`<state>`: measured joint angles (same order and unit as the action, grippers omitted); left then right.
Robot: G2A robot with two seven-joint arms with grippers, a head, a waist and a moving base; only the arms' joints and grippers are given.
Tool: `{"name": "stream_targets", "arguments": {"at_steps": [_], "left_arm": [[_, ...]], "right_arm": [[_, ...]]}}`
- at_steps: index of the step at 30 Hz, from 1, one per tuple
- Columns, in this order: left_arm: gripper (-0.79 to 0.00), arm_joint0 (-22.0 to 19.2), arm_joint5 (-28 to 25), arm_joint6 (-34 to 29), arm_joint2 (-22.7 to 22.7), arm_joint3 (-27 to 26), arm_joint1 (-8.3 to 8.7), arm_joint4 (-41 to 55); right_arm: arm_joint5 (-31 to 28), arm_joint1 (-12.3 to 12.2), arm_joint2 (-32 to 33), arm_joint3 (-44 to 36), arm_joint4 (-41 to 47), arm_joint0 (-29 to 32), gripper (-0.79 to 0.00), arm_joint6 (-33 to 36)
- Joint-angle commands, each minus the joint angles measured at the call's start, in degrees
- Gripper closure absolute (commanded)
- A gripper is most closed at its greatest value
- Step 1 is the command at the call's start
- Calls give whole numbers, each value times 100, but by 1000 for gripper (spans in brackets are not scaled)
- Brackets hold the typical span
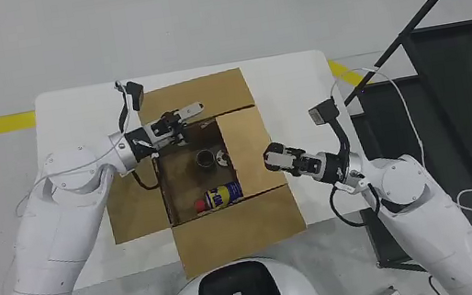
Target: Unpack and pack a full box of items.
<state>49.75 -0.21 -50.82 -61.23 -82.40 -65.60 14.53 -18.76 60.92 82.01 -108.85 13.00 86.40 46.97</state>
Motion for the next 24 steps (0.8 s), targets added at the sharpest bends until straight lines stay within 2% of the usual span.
{"name": "stream_targets", "arguments": {"at_steps": [1,5,13,24], "left_arm": [[-785,-5,79,176,102,-61,-30,-39],[-785,-255,112,301,501,164,-180,244],[-785,-906,-109,883,1383,1475,-574,221],[-785,-1206,-814,795,1873,2782,-960,527]], "right_arm": [[39,0,-93,-80,-98,-21,-785,64],[43,-3,-141,-87,-45,-62,-785,121],[181,-60,-11,-79,48,19,-785,564],[121,-134,438,-193,516,410,-785,792]]}}
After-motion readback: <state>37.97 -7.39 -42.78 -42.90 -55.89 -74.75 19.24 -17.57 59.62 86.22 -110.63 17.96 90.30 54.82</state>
